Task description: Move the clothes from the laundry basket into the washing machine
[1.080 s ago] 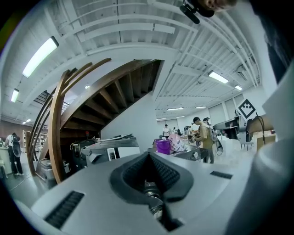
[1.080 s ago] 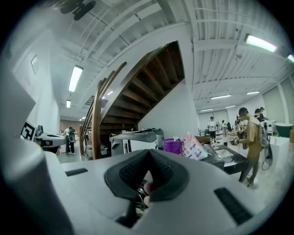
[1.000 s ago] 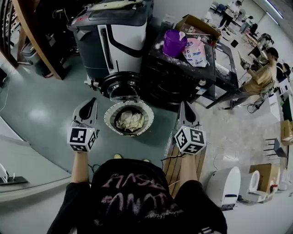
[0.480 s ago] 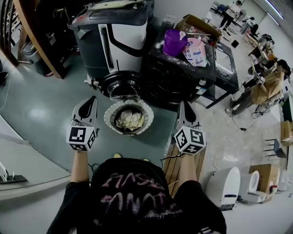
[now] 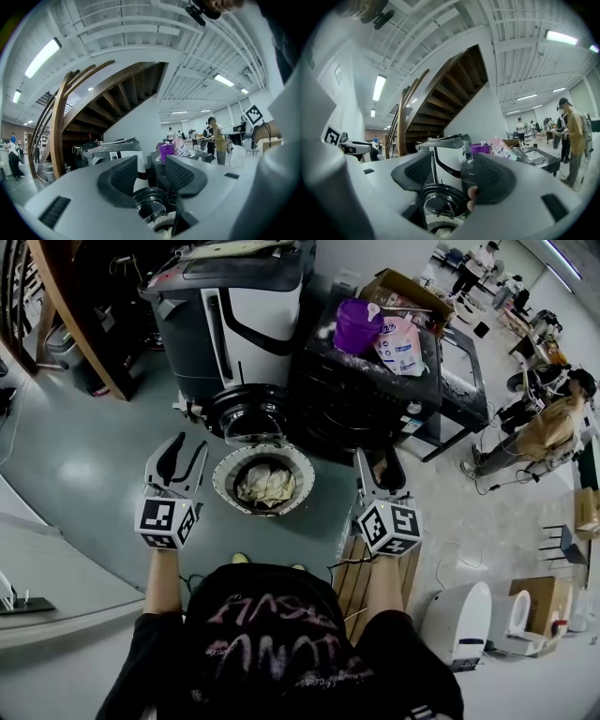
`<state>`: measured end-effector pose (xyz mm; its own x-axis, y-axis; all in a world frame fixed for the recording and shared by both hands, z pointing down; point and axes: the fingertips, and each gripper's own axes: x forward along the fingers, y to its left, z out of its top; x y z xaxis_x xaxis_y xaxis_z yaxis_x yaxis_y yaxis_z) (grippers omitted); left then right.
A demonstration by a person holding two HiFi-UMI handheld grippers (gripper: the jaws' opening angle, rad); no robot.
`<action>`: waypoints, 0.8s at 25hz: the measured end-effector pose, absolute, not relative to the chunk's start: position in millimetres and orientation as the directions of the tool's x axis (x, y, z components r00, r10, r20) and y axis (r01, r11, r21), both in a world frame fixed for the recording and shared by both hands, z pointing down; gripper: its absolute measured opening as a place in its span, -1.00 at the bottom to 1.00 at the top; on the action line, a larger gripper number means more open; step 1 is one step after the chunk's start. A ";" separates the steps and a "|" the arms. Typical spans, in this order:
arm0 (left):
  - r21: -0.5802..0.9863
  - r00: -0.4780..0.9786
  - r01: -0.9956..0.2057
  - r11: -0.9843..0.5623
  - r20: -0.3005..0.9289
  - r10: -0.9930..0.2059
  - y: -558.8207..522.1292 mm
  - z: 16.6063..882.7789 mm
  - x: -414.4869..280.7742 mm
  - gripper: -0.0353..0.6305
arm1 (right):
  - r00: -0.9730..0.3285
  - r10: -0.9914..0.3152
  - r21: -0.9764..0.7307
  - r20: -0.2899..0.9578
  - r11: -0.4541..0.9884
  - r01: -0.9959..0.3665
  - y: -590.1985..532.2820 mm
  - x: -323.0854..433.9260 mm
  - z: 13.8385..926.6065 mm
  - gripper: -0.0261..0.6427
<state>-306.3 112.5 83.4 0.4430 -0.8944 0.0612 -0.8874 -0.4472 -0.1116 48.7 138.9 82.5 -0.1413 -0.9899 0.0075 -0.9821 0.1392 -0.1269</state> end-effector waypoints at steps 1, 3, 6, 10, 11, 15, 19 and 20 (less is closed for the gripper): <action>-0.111 0.441 -0.889 -0.445 0.061 -0.895 112.7 83.0 -306.9 -0.30 | -0.142 -0.990 -0.132 0.007 0.140 -0.981 138.9 49.3 82.4 -0.07; -0.110 0.439 -0.890 -0.443 0.060 -0.897 114.5 83.1 -308.1 -0.29 | -0.140 -0.990 -0.135 0.005 0.138 -0.981 140.5 50.4 82.8 -0.06; -0.107 0.439 -0.891 -0.442 0.057 -0.897 116.7 83.2 -310.1 -0.26 | -0.141 -0.990 -0.132 -0.001 0.140 -0.981 143.2 50.5 82.9 0.02; -0.114 0.444 -0.886 -0.449 0.069 -0.894 117.4 84.3 -309.0 -0.07 | -0.146 -0.989 -0.157 -0.023 0.148 -0.976 144.5 52.1 79.5 0.09; -0.111 0.445 -0.886 -0.450 0.070 -0.893 117.7 84.1 -308.9 -0.04 | -0.153 -0.988 -0.161 -0.023 0.155 -0.975 144.3 51.7 79.3 0.14; -0.100 0.451 -0.885 -0.455 0.062 -0.890 119.8 83.3 -307.6 0.05 | -0.170 -0.985 -0.152 -0.019 0.171 -0.974 145.6 51.2 80.4 0.21; -0.107 0.457 -0.880 -0.463 0.073 -0.886 121.5 86.8 -303.1 0.07 | -0.184 -0.983 -0.154 -0.005 0.182 -0.971 147.1 54.0 87.0 0.24; -0.108 0.458 -0.879 -0.464 0.076 -0.886 122.2 87.9 -300.7 0.07 | -0.185 -0.983 -0.155 -0.002 0.183 -0.971 147.4 56.3 88.6 0.24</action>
<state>-300.7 122.2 87.9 0.4581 -0.8856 0.0765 -0.8792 -0.4641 -0.1080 56.3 147.4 88.6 -0.1854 -0.9827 -0.0019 -0.9707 0.1834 -0.1551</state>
